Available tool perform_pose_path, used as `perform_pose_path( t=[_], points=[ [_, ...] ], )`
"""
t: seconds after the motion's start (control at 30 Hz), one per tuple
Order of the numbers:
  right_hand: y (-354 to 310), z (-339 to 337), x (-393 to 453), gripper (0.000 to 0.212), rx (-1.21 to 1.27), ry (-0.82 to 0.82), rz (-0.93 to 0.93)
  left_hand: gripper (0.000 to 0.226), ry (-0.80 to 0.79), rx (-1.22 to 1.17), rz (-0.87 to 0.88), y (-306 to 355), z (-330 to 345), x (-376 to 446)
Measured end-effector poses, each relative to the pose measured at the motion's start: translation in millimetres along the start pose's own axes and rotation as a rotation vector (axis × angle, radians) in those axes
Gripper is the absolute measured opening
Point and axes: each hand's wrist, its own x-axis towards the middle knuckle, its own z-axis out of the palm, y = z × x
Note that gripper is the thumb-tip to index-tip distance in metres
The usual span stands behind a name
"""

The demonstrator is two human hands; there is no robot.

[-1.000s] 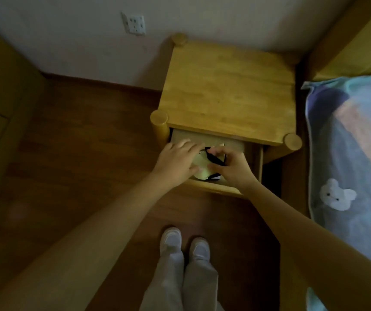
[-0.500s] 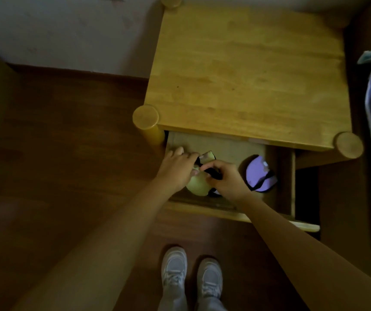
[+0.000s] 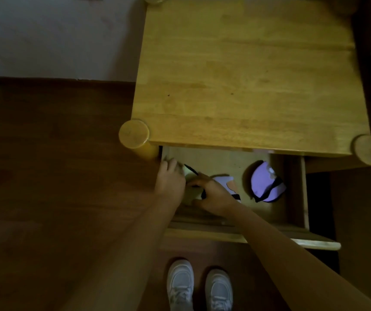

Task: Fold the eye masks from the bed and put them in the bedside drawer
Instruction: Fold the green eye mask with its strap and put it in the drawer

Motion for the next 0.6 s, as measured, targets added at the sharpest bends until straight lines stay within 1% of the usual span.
perform_pose_path(
  t=[0.07,0.1,0.13,0.17,0.2,0.23,0.27,0.3,0.33,0.37,0.4,0.43,0.5,0.6],
  points=[
    [1,3,1,0.05,-0.068,-0.076,-0.037,0.064,0.094,-0.016,0.019,-4,7,-1],
    [2,4,1,0.048,-0.059,-0.085,-0.05,0.073,0.101,-0.03,0.067,-5,10,-1],
    [3,5,0,0.044,-0.014,-0.065,-0.05,0.076,0.076,-0.022,0.145,-5,12,-1],
    [5,5,-2,0.038,0.039,-0.005,-0.038,0.072,0.035,0.013,0.227,-4,13,-1],
    [7,4,-5,0.033,0.064,0.091,-0.02,0.065,-0.012,0.054,0.284,-3,14,-1],
    [11,3,-7,0.028,0.036,0.199,-0.005,0.061,-0.058,0.082,0.302,-2,15,0],
    [15,1,-10,0.026,-0.048,0.283,0.008,0.06,-0.096,0.096,0.29,0,16,1],
    [20,-1,-12,0.029,-0.188,0.291,0.028,0.062,-0.121,0.1,0.266,1,17,2],
    [26,-3,-13,0.038,-0.361,0.196,0.074,0.064,-0.135,0.093,0.24,3,17,3],
    [32,-5,-14,0.051,-0.534,0.037,0.133,0.065,-0.146,0.085,0.218,5,16,3],
    [36,-7,-15,0.062,-0.671,-0.1,0.167,0.066,-0.152,0.084,0.202,6,15,3],
    [40,-8,-15,0.069,-0.757,-0.182,0.172,0.066,-0.148,0.09,0.191,7,14,4],
    [43,-7,-15,0.071,-0.807,-0.21,0.169,0.062,-0.11,0.091,0.164,8,14,3],
    [46,-6,-16,0.069,-0.769,-0.128,0.204,0.056,-0.051,0.138,0.106,6,15,0]
  ],
)
